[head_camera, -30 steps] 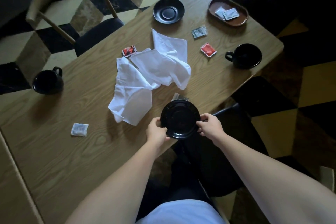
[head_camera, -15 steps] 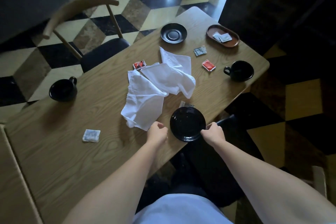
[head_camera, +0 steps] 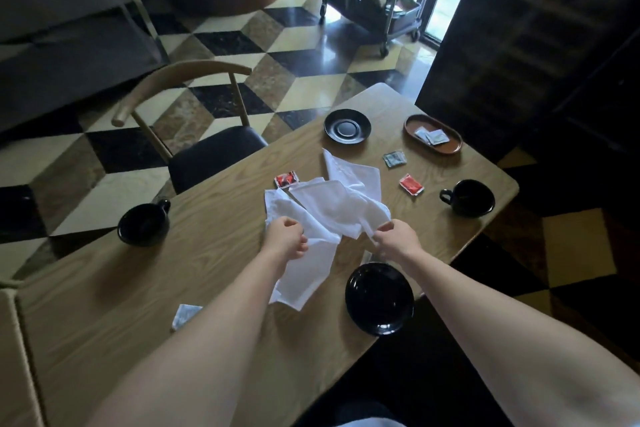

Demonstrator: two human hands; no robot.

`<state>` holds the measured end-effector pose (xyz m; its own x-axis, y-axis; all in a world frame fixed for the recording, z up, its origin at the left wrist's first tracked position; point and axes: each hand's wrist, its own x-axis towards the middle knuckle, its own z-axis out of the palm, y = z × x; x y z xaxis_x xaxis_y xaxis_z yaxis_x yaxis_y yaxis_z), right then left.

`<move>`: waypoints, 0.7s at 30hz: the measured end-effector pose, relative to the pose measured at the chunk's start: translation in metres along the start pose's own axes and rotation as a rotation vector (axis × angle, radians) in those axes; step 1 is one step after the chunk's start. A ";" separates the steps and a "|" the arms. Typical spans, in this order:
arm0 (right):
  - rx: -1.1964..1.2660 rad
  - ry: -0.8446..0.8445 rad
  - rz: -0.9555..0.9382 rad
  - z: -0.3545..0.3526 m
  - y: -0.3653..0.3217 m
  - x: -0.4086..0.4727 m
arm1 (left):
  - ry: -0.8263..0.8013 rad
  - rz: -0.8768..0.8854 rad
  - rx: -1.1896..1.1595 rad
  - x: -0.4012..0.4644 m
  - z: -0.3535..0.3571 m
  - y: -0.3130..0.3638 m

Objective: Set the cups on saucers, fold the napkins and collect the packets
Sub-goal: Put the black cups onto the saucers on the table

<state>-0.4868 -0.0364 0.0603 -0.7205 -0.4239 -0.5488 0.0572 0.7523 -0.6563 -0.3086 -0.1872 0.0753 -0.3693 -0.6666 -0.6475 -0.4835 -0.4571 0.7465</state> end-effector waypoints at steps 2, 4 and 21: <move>0.025 0.006 0.004 -0.002 -0.020 0.024 | 0.003 0.021 0.007 0.020 0.000 0.020; 0.009 0.011 0.008 -0.007 -0.039 0.059 | 0.011 0.024 0.011 0.049 0.003 0.040; 0.132 0.057 -0.017 -0.024 -0.135 0.354 | 0.025 0.010 0.048 0.310 0.084 0.158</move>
<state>-0.7667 -0.2762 -0.0329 -0.7604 -0.4040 -0.5086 0.1321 0.6706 -0.7300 -0.5660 -0.4168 -0.0210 -0.3546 -0.6858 -0.6356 -0.5175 -0.4222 0.7443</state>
